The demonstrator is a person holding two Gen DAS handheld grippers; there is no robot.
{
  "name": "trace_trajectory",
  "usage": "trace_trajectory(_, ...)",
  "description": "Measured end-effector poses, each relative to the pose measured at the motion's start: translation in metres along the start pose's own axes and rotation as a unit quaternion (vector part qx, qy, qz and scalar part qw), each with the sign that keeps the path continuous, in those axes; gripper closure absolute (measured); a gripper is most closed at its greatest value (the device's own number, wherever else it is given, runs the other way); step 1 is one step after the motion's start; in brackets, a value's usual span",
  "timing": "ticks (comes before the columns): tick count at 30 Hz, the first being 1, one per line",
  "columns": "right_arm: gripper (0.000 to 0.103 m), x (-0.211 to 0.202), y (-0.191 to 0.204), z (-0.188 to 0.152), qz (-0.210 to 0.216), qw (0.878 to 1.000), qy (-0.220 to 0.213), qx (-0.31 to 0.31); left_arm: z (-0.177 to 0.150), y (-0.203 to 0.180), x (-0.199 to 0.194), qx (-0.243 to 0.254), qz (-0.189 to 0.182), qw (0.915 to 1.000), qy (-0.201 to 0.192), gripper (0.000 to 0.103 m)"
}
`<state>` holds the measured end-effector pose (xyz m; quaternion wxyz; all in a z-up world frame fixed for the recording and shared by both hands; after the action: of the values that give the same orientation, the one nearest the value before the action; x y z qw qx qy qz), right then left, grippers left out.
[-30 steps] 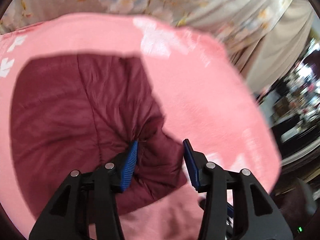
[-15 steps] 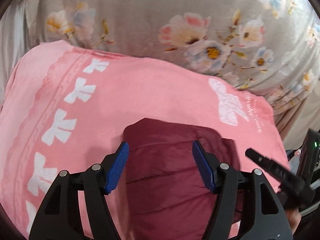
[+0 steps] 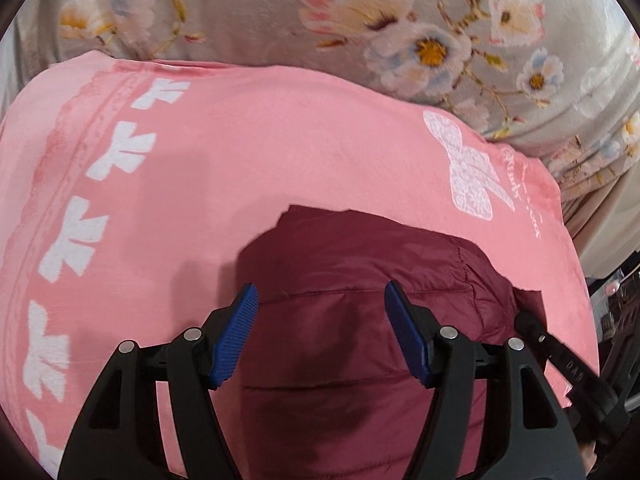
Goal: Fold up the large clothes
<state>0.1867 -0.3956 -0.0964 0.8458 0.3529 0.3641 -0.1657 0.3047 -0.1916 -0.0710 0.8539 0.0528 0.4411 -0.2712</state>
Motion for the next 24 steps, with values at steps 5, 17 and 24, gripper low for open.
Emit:
trace_trajectory(5, 0.100, 0.017, -0.010, -0.003, -0.004, 1.000, 0.004, -0.003, -0.009, -0.017, 0.034, 0.018, 0.025, 0.9994, 0.017, 0.040)
trace_trajectory(17, 0.098, 0.049, -0.028, -0.015, -0.008, 1.000, 0.015, 0.010, -0.014, -0.023, 0.062, 0.053, 0.074, 0.9958, 0.010, 0.029)
trace_trajectory(24, 0.098, 0.057, -0.029, -0.018, -0.009, 1.000, 0.003, 0.000, -0.015, -0.026, 0.070, 0.066, 0.093, 0.9934, 0.000, 0.023)
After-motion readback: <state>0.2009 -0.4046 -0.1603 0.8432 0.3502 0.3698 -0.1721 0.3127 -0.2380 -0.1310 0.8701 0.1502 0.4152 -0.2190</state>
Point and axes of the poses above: each gripper's, at about its wrist camera, not at the fingertips, and x roughly the way its jaws point, y to its left, z to its top, the point moved 10 cm from there along x, roughly the way its jaws point, and after that the axes turned 9 degrees about x, right-handed, at the moved point
